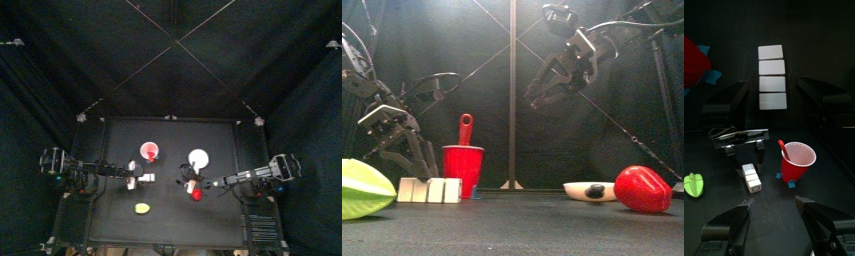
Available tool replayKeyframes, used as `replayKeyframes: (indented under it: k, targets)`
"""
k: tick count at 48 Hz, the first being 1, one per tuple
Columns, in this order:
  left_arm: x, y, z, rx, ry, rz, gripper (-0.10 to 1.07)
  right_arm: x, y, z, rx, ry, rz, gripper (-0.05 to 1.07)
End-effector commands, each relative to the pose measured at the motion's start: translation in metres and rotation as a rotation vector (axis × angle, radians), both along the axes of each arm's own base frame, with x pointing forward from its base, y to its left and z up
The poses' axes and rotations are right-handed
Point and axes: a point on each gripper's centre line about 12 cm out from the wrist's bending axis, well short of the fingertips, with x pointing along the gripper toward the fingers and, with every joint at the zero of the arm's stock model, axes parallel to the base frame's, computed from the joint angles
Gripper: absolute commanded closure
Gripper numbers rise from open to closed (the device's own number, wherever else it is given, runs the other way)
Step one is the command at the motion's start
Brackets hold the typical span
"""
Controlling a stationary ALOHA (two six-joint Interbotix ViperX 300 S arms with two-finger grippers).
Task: Grab starfruit
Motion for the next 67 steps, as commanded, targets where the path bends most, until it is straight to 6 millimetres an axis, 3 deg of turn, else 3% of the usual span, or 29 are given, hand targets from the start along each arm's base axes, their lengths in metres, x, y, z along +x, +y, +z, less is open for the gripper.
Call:
replayKeyframes:
  k: [1, 15, 28, 35, 46, 59, 67]
  targets:
    - [0.007, 0.002, 0.011, 0.003, -0.044, 0.005, 0.05, 0.0, -0.001, 0.008, -0.001, -0.022, -0.003, 0.06]
    - [0.005, -0.002, 0.059, -0.043, -0.135, 0.053, 0.05, -0.005, 0.0, 0.019, 0.004, -0.053, -0.001, 0.06]
    - [-0.022, -0.046, 0.087, -0.177, -0.051, -0.022, 0.06, -0.012, -0.003, 0.022, -0.005, -0.064, -0.021, 0.06]
    - [-0.026, -0.06, 0.094, -0.247, 0.005, -0.037, 0.06, -0.013, -0.004, 0.022, -0.007, -0.066, -0.031, 0.06]
    - [-0.02, -0.08, 0.088, -0.313, 0.173, -0.058, 0.06, -0.014, -0.004, 0.021, 0.008, -0.061, -0.043, 0.06]
    - [-0.011, -0.142, 0.066, -0.355, 0.319, -0.162, 0.06, -0.016, -0.007, 0.019, 0.013, -0.056, -0.073, 0.06]
    - [-0.006, -0.151, 0.053, -0.355, 0.366, -0.147, 0.06, -0.016, -0.007, 0.02, 0.011, -0.058, -0.072, 0.06]
